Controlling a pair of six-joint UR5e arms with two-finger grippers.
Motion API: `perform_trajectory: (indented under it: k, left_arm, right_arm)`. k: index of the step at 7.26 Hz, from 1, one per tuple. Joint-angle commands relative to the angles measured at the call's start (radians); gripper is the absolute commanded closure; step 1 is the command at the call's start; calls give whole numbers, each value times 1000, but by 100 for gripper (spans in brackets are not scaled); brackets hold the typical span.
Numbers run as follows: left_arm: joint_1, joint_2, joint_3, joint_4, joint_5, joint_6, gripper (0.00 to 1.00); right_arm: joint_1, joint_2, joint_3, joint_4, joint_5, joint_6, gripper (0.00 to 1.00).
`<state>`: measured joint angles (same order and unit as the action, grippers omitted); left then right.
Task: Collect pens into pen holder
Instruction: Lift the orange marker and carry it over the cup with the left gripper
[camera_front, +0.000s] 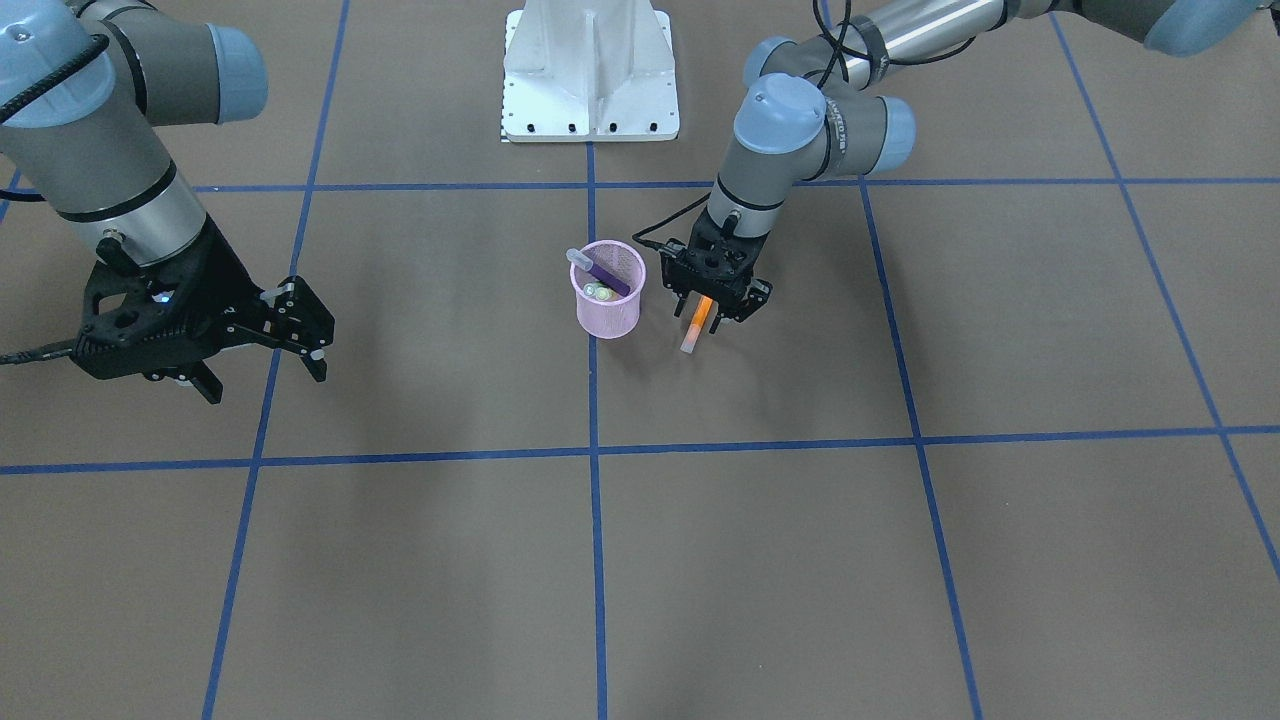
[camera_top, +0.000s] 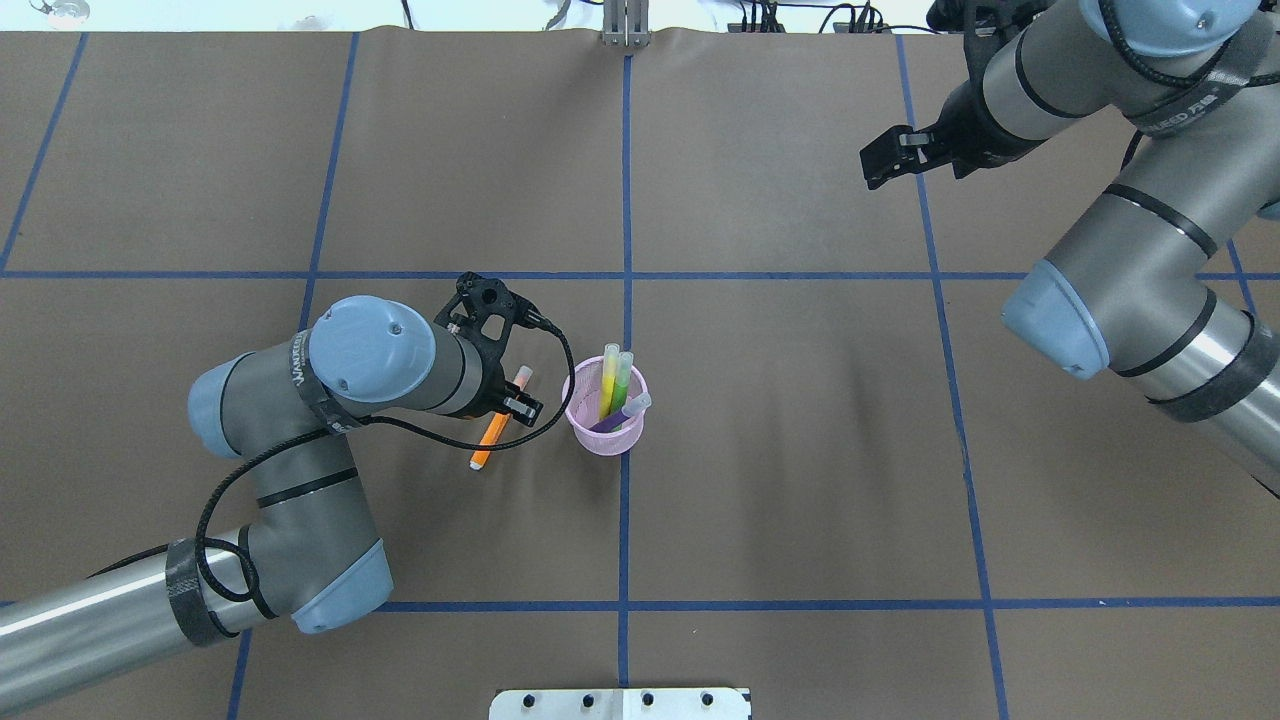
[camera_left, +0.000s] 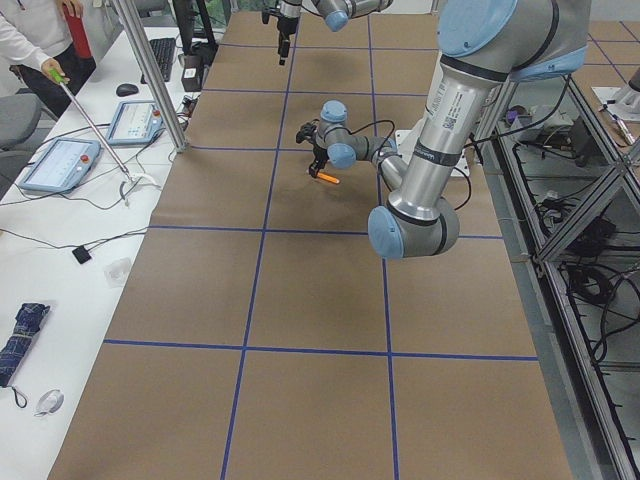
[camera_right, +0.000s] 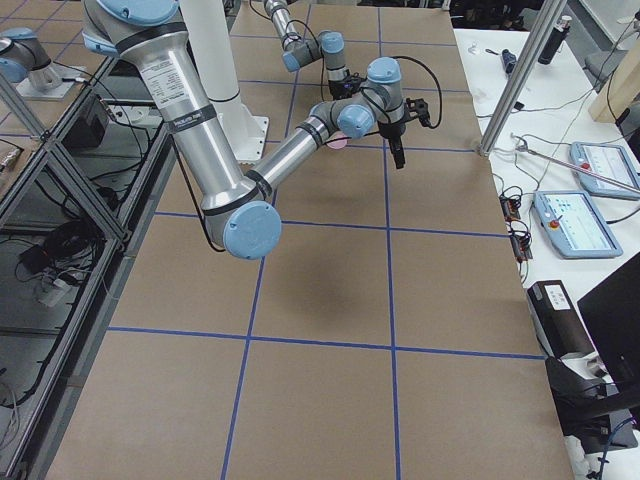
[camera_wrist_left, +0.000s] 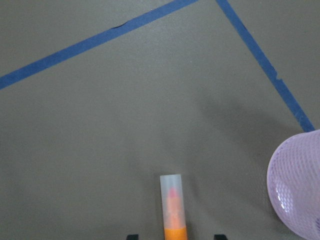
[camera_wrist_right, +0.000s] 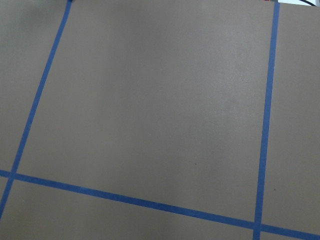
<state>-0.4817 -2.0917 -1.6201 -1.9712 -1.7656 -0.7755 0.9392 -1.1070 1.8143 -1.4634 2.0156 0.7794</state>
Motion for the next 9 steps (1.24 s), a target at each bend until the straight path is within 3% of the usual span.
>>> perform_trajectory:
  k: [1, 4, 6, 8, 9]
  left_arm:
    - [2, -4, 12, 0, 0, 1, 49]
    - [6, 2, 11, 0, 0, 1, 50]
    - [8, 4, 11, -2, 0, -1, 61]
    - [8, 4, 8, -2, 0, -2, 100]
    - [6, 6, 3, -2, 1, -2, 100]
  right_arm:
    - [1, -1, 0, 0, 0, 0, 0]
    - [1, -2, 0, 0, 0, 0, 0]
    - [1, -1, 0, 0, 0, 0, 0]
    - [1, -2, 0, 0, 0, 0, 0]
    - [1, -2, 0, 0, 0, 0, 0]
